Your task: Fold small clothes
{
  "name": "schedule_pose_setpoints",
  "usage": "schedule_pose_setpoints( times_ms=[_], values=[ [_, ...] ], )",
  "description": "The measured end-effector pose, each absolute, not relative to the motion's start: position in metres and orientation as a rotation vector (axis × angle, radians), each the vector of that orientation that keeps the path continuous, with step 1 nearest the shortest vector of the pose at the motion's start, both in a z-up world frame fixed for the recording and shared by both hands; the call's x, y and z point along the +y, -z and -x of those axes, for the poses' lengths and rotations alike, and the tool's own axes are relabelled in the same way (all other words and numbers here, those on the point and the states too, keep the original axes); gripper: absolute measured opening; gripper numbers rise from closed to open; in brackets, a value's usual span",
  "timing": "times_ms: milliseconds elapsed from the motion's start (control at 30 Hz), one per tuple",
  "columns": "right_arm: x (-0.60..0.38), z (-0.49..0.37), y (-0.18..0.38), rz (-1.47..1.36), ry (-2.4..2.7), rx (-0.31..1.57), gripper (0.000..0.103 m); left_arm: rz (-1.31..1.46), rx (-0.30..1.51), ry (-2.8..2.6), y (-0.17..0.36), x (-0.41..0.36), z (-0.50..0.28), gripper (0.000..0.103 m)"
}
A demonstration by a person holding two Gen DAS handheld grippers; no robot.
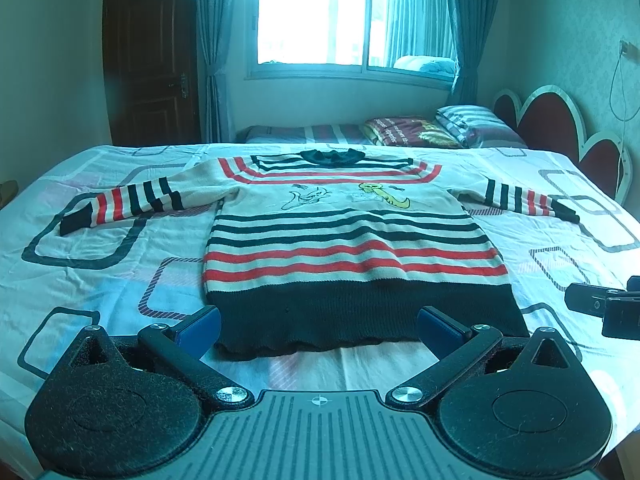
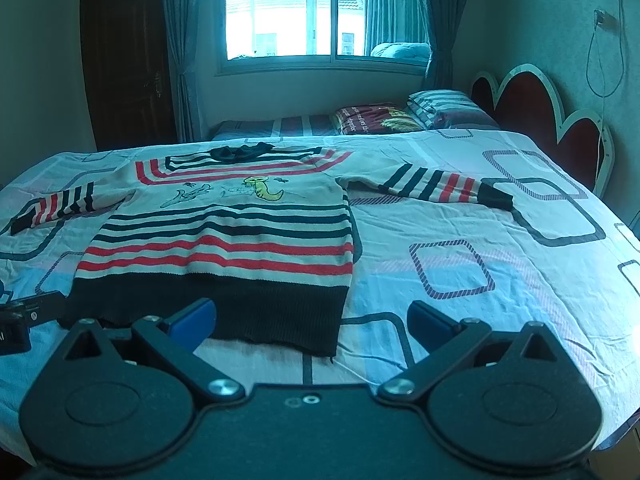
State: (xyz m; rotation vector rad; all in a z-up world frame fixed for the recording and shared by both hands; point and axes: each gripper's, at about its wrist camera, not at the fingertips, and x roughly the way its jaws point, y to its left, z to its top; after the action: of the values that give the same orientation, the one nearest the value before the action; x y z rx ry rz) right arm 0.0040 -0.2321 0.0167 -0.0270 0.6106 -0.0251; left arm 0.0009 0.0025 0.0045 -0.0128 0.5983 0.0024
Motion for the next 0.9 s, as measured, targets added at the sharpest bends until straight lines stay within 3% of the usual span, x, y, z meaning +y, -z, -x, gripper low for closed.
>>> schedule_pose_setpoints(
  times_ms=[900],
  values=[
    [-0.2336,-0.0038,-0.0176,0.023,0.027,0.608,0.102,0.011,0.599,-0.004,-0.0023,0.0033,-0.0027,0.103]
  ],
)
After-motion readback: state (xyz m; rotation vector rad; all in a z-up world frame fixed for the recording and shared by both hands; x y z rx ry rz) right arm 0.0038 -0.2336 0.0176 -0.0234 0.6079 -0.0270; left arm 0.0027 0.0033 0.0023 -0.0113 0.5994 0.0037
